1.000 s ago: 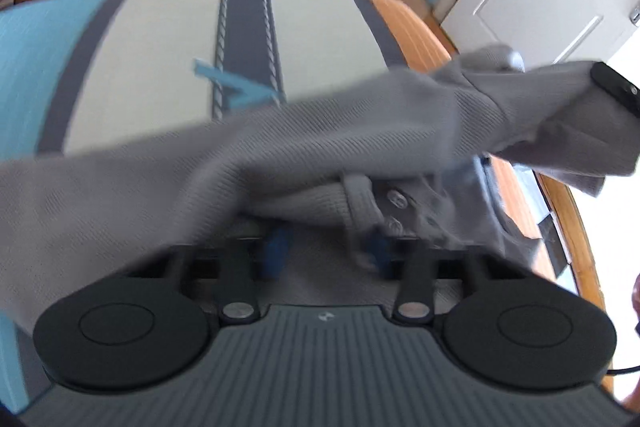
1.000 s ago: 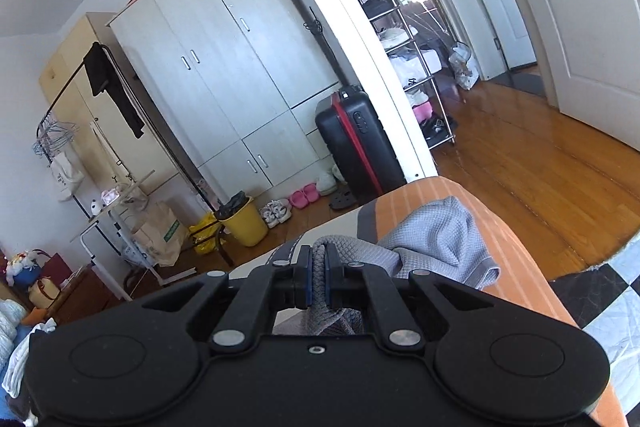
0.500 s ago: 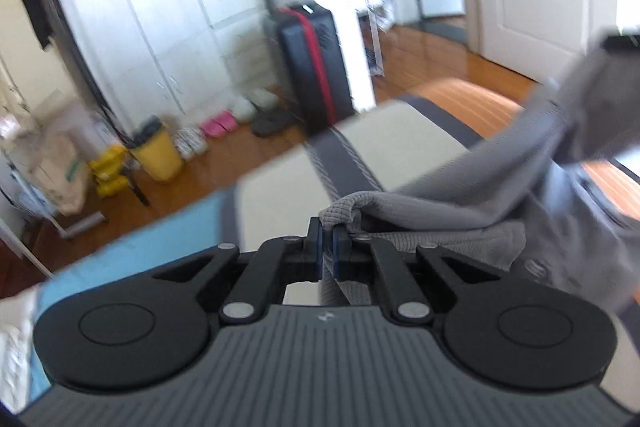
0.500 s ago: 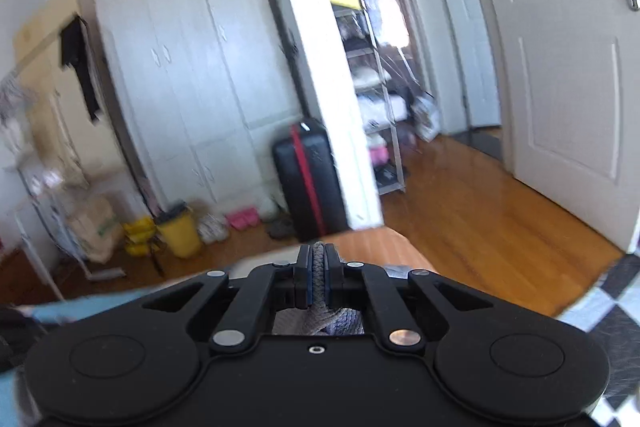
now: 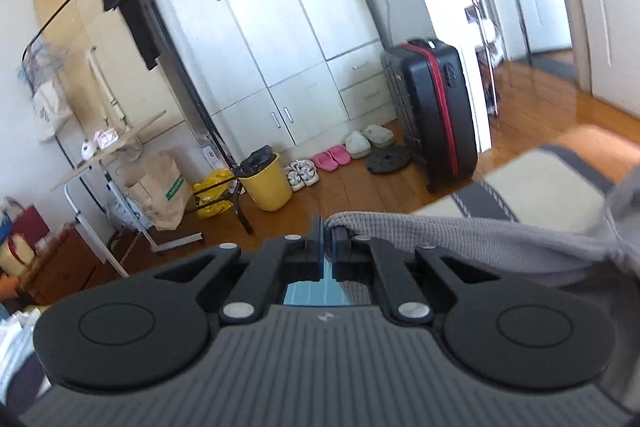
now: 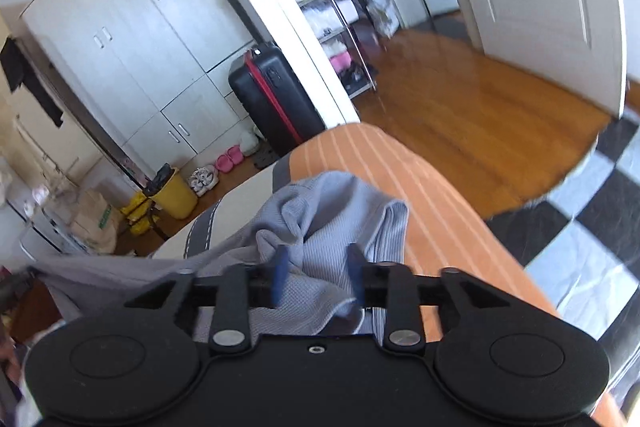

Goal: Fold clothes
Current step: 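Lay the grey garment flat on the bed and open both grippers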

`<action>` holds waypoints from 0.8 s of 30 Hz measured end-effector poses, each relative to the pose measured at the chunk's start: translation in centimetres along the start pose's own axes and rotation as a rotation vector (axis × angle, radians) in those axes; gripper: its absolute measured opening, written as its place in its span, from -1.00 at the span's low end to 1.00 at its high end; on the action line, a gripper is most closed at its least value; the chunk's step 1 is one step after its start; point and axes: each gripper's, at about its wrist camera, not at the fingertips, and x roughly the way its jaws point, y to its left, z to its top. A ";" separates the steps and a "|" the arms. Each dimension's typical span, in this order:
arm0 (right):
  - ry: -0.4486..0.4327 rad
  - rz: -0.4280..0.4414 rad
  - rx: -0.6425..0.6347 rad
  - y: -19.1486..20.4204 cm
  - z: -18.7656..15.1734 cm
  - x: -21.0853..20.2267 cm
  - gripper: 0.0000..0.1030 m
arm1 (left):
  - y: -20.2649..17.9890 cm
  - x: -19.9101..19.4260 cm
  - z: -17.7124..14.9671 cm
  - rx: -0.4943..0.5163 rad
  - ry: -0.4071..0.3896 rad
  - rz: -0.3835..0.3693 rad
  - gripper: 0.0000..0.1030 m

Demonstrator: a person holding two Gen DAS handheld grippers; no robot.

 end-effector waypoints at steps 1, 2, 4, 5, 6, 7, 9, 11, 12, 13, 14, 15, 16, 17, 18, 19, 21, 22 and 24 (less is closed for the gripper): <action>0.020 -0.004 0.029 -0.7 0.0 0.2 0.05 | -0.1 -0.2 -0.3 0.017 0.002 0.001 -0.94; 0.047 -0.018 0.049 -1.3 -0.1 0.6 0.05 | 0.0 -0.1 -0.5 0.029 0.005 0.000 -0.94; 0.094 -0.058 0.057 -2.3 -0.3 1.2 0.05 | 0.8 -0.1 -0.4 0.022 0.021 0.001 -0.94; 0.098 -0.071 0.057 -2.6 -0.3 1.1 0.05 | 1.3 0.0 -0.3 0.015 0.028 0.007 -0.93; 0.098 -0.079 0.058 -3.0 -0.2 1.0 0.05 | 1.7 0.2 0.0 0.015 0.027 0.024 -0.93; 0.099 -0.079 0.065 -3.3 -0.1 0.9 0.05 | 2.1 0.3 0.3 0.021 0.016 0.056 -0.93; 0.106 -0.071 0.086 -3.8 0.1 0.9 0.05 | 3.2 0.5 1.0 -0.009 -0.015 0.131 -0.93; 0.119 -0.070 0.110 -4.2 -0.1 1.4 0.05 | 5.0 0.9 1.4 -0.077 -0.023 0.207 -0.93; 0.125 -0.069 0.122 -4.4 -0.2 1.7 0.05 | 5.8 1.3 1.4 -0.117 -0.011 0.243 -0.92; 0.132 -0.069 0.134 -4.5 -0.3 2.0 0.05 | 6.4 1.9 1.0 -0.153 0.026 0.252 -0.92; 0.143 -0.072 0.135 -4.6 -0.5 2.3 0.05 | 6.9 2.6 0.4 -0.187 0.071 0.250 -0.91; 0.156 -0.075 0.125 -4.5 -0.7 2.6 0.05 | 7.2 3.2 -0.3 -0.215 0.124 0.217 -0.88; 0.166 -0.079 0.116 -4.3 -0.8 2.8 0.05 | 7.2 3.7 -1.2 -0.241 0.171 0.162 -0.86; 0.170 -0.078 0.110 -4.0 -0.8 2.8 0.05 | 7.0 3.7 -2.2 -0.267 0.207 0.108 -0.80; 0.170 -0.075 0.107 -3.8 -0.7 2.6 0.05 | 6.8 3.7 -3.3 -0.293 0.239 0.056 -0.75; 0.169 -0.072 0.103 -3.6 -0.6 2.5 0.05 | 6.4 3.5 -4.4 -0.310 0.265 0.021 -0.73; 0.169 -0.068 0.092 -3.1 -0.4 2.2 0.05 | 5.3 2.4 -6.6 -0.294 0.313 -0.027 -0.34; 0.169 -0.068 0.082 -2.7 -0.4 2.1 0.05 | 4.6 1.7 -7.6 -0.252 0.331 -0.055 -0.22; 0.171 -0.079 0.068 -2.2 -0.4 1.8 0.06 | 2.9 0.3 -9.5 -0.096 0.359 -0.089 -0.04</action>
